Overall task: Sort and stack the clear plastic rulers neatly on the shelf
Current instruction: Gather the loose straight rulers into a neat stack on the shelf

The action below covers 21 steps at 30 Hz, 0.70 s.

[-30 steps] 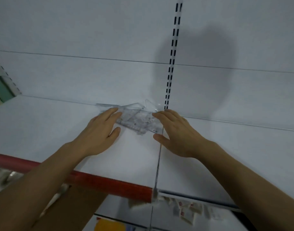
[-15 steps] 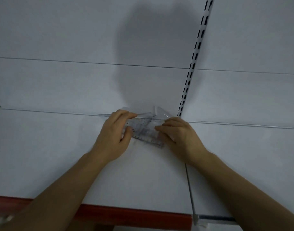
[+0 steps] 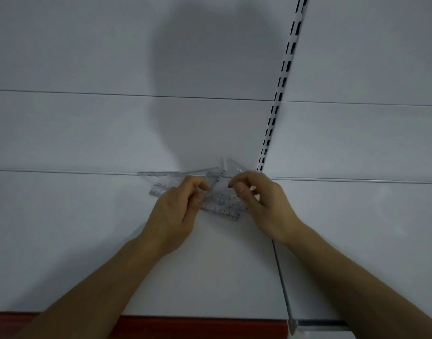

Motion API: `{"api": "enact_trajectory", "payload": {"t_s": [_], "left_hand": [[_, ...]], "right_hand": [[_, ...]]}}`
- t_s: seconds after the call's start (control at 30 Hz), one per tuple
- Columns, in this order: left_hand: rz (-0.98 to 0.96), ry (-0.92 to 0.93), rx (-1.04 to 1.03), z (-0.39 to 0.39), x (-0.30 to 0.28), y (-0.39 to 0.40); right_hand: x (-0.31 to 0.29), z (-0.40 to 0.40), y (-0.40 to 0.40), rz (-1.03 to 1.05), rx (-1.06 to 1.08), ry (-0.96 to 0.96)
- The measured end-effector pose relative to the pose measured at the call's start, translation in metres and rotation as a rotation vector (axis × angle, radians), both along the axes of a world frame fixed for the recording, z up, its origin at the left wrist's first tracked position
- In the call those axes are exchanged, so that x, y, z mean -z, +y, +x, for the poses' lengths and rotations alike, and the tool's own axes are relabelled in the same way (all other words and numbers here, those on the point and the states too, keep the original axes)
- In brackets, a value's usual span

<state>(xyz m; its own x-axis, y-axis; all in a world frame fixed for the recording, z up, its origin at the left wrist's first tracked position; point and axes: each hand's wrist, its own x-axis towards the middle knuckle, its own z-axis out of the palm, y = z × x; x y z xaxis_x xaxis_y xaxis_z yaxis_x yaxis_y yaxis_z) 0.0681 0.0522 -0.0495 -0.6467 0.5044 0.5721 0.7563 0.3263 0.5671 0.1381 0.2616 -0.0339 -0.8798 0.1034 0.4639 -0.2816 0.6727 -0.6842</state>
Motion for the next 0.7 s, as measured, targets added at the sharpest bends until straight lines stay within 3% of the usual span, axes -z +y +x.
{"api": "enact_trajectory", "payload": {"t_s": [0.13, 0.27, 0.43, 0.6, 0.7], "left_hand": [[0.076, -0.063, -0.041, -0.004, 0.001, -0.003], [0.066, -0.076, -0.022, -0.003, 0.001, -0.002], [0.049, -0.083, -0.001, -0.002, 0.000, -0.003], [0.021, -0.087, 0.005, -0.001, -0.001, -0.004], [0.011, -0.085, 0.004, 0.000, -0.002, -0.004]], "right_hand": [[0.005, -0.009, 0.033, 0.165, 0.242, -0.043], [0.012, -0.007, 0.045, 0.357, 0.034, -0.277], [0.015, -0.011, 0.046, 0.427, 0.039, -0.060], [0.014, -0.005, 0.042, 0.446, -0.034, -0.107], [0.014, -0.006, 0.039, 0.488, -0.026, -0.040]]}}
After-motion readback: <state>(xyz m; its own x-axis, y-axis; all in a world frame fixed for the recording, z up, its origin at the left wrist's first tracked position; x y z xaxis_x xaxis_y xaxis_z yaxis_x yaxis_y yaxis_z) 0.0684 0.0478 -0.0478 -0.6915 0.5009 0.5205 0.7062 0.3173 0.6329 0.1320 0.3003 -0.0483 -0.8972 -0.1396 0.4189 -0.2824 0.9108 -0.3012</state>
